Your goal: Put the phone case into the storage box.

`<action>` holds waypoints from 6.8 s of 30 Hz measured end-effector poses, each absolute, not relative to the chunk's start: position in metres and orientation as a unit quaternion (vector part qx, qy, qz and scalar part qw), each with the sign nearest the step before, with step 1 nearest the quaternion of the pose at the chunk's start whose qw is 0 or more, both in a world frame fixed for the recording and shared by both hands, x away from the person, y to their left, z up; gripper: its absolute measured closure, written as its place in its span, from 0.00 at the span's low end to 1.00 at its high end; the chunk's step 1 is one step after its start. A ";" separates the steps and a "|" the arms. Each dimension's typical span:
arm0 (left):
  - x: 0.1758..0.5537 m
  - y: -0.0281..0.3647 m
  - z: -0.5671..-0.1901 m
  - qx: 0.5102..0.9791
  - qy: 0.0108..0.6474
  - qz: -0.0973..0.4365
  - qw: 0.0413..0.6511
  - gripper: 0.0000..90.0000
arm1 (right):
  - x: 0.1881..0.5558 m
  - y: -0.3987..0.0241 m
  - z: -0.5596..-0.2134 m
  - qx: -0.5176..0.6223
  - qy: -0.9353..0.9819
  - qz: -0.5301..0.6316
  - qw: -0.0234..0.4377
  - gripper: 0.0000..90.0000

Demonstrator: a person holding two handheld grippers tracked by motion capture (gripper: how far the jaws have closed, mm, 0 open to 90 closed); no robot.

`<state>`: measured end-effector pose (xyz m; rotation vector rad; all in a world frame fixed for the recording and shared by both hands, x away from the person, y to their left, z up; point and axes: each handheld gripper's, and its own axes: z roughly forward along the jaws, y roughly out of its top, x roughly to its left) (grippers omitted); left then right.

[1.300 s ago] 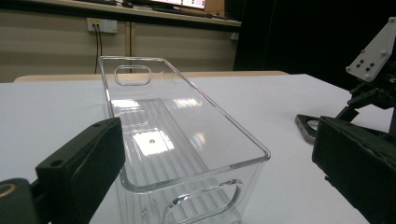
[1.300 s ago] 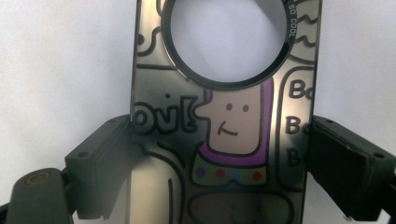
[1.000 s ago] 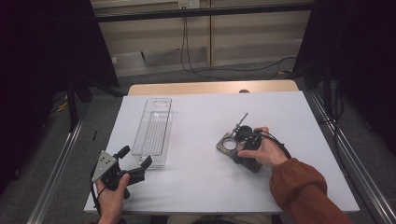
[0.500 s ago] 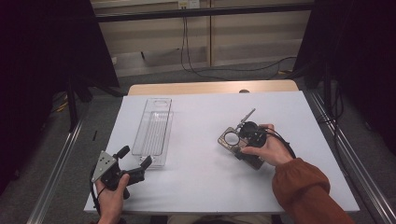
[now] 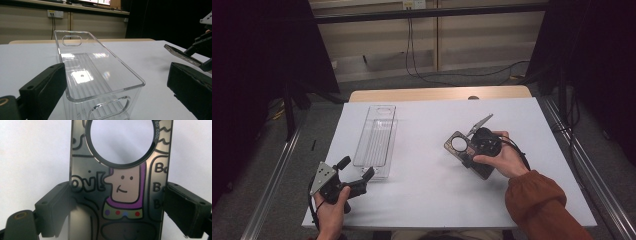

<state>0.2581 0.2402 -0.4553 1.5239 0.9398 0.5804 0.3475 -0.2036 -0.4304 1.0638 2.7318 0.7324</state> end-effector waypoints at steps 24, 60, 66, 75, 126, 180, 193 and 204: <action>0.258 0.241 -0.455 0.654 0.401 0.248 0.592 0.03 | 0.340 -0.219 -0.421 0.327 0.865 0.363 0.112 0.13; 0.258 0.239 -0.452 0.660 0.377 0.242 0.603 0.03 | 0.318 -0.231 -0.428 0.312 0.796 0.499 0.144 0.13; 0.256 0.238 -0.449 0.664 0.367 0.241 0.605 0.04 | 0.309 -0.220 -0.432 0.280 0.795 0.515 0.155 0.13; 0.257 0.237 -0.447 0.668 0.364 0.229 0.608 0.04 | 0.297 -0.217 -0.434 0.278 0.783 0.537 0.145 0.13; 0.278 0.139 -0.420 0.717 0.157 0.082 0.674 0.01 | 0.268 -0.199 -0.444 0.207 0.771 0.596 0.090 0.13; 0.302 0.065 -0.418 0.722 0.052 -0.024 0.690 0.01 | 0.265 -0.194 -0.444 0.144 0.784 0.603 0.027 0.13; 0.300 0.063 -0.419 0.718 0.039 -0.027 0.695 0.03 | 0.264 -0.191 -0.446 0.138 0.788 0.600 0.018 0.13; 0.300 0.062 -0.420 0.718 0.036 -0.029 0.695 0.05 | 0.264 -0.191 -0.445 0.137 0.786 0.602 0.017 0.13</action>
